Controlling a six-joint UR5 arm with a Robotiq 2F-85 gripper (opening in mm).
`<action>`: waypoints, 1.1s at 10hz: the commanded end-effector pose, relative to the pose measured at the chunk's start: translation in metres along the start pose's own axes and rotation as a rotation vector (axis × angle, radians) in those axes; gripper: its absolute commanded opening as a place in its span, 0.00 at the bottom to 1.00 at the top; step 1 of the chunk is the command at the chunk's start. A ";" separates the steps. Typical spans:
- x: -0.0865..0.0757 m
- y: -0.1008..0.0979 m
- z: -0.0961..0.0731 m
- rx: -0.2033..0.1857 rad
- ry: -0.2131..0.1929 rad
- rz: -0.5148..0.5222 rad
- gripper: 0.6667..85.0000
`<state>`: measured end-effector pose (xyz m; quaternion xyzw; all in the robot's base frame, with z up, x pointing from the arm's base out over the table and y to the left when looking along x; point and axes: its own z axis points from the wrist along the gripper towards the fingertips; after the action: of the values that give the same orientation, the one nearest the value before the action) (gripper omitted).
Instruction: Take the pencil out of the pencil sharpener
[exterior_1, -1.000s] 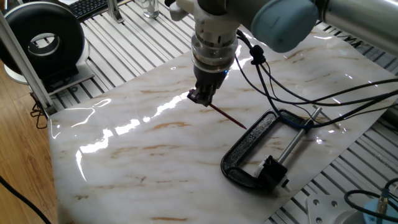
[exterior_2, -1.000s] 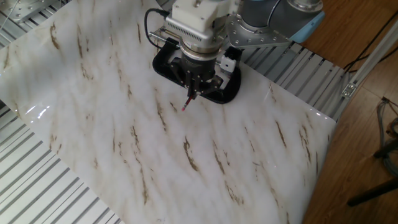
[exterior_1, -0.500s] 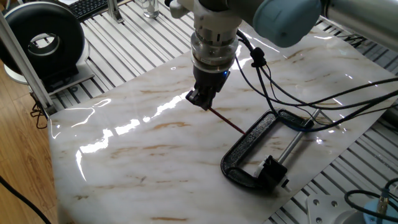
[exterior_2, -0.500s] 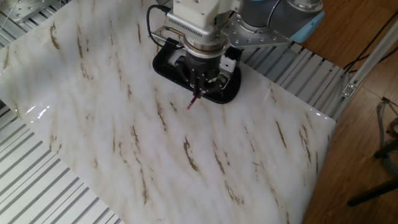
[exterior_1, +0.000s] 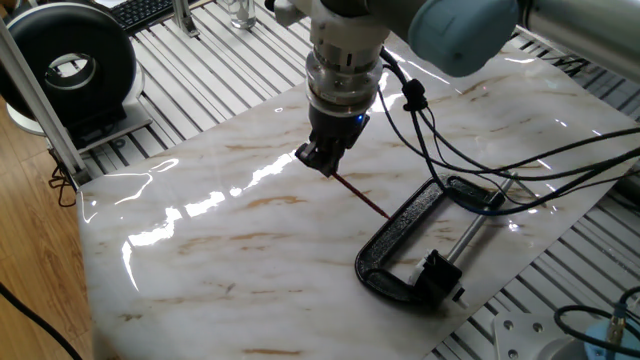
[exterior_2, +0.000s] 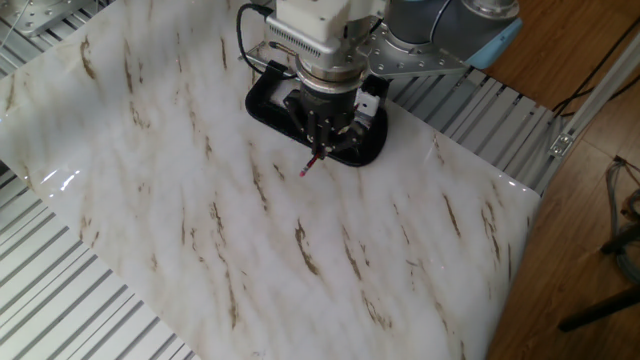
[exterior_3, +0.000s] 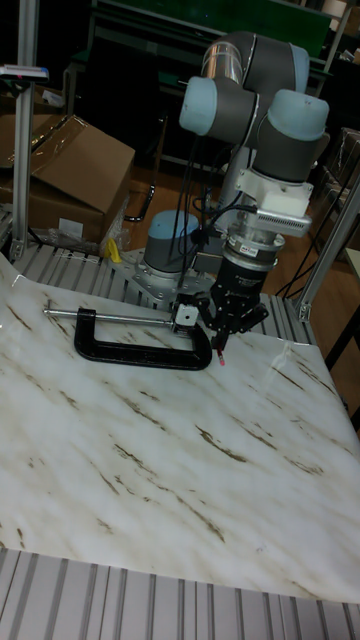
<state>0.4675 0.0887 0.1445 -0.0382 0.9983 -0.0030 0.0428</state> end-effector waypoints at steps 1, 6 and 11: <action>-0.044 -0.018 0.010 0.006 0.040 -0.036 0.00; -0.100 -0.011 0.077 0.031 0.011 0.011 0.00; -0.095 0.001 0.077 -0.013 0.030 0.170 0.00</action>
<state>0.5594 0.0923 0.0800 -0.0031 0.9998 -0.0033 0.0200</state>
